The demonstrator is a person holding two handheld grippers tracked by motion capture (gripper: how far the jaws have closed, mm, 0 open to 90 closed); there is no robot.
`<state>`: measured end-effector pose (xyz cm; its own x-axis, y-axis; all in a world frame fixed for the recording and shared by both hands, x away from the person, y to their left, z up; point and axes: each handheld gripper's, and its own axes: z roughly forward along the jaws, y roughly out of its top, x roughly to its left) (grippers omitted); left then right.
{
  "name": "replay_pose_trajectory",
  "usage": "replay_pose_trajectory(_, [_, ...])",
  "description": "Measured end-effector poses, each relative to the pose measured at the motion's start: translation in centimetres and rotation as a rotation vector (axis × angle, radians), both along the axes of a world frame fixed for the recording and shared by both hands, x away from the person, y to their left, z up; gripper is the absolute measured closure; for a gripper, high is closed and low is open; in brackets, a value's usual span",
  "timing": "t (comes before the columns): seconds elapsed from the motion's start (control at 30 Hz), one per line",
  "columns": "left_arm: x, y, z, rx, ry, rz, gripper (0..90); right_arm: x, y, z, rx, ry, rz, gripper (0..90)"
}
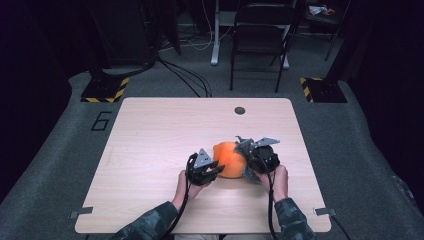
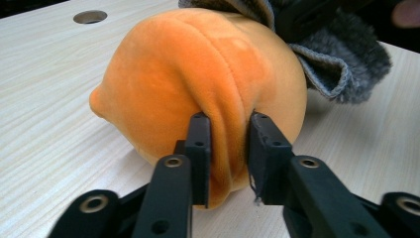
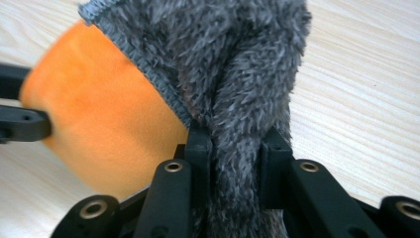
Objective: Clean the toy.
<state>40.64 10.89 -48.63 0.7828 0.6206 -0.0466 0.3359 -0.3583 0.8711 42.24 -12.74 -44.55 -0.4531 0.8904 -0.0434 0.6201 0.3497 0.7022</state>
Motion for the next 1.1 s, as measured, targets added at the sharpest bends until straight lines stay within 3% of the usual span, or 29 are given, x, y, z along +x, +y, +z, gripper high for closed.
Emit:
replay_pose_trajectory(0.2, [-0.7, -0.2, 0.8, 0.052, -0.057, -0.004, 48.7, 0.4, -0.8, -0.6, 0.019, 0.009, -0.028, 72.0])
replay_pose_trajectory(0.27, [-0.8, -0.3, 0.9, 0.052, -0.066, -0.001, 44.2, 0.5, -1.0, -0.7, 0.029, 0.017, -0.039, 72.0])
replay_pose_trajectory(0.3, [-0.8, -0.3, 0.9, 0.076, -0.077, -0.001, 43.0, 0.6, -1.1, -0.7, 0.034, 0.018, -0.040, 72.0])
replay_pose_trajectory(0.37, [-0.8, -0.5, 0.7, 0.078, -0.069, -0.005, 41.7, 0.6, -1.3, -0.8, 0.042, 0.020, -0.044, 72.0])
replay_pose_trajectory(0.47, [-0.6, -0.9, 0.0, 0.117, -0.069, 0.000, 45.9, 0.7, -1.3, -0.8, 0.047, 0.019, -0.043, 72.0])
replay_pose_trajectory(0.6, [-0.4, -0.8, -0.3, 0.095, -0.059, 0.001, 66.8, 0.6, -1.2, -0.7, 0.054, 0.016, -0.046, 71.9])
replay_pose_trajectory(0.7, [-0.4, -0.8, -0.3, 0.087, -0.060, 0.003, 75.2, 0.5, -1.2, -0.5, 0.058, 0.010, -0.045, 71.9])
replay_pose_trajectory(0.9, [-0.4, -0.6, 0.5, 0.042, -0.029, 0.014, 77.7, 0.0, -1.1, 1.4, 0.083, -0.024, -0.038, 71.8])
replay_pose_trajectory(1.1, [-0.8, -0.6, 1.1, 0.000, -0.016, 0.003, 77.7, -1.3, 1.0, 3.4, 0.117, -0.052, 0.046, 71.7])
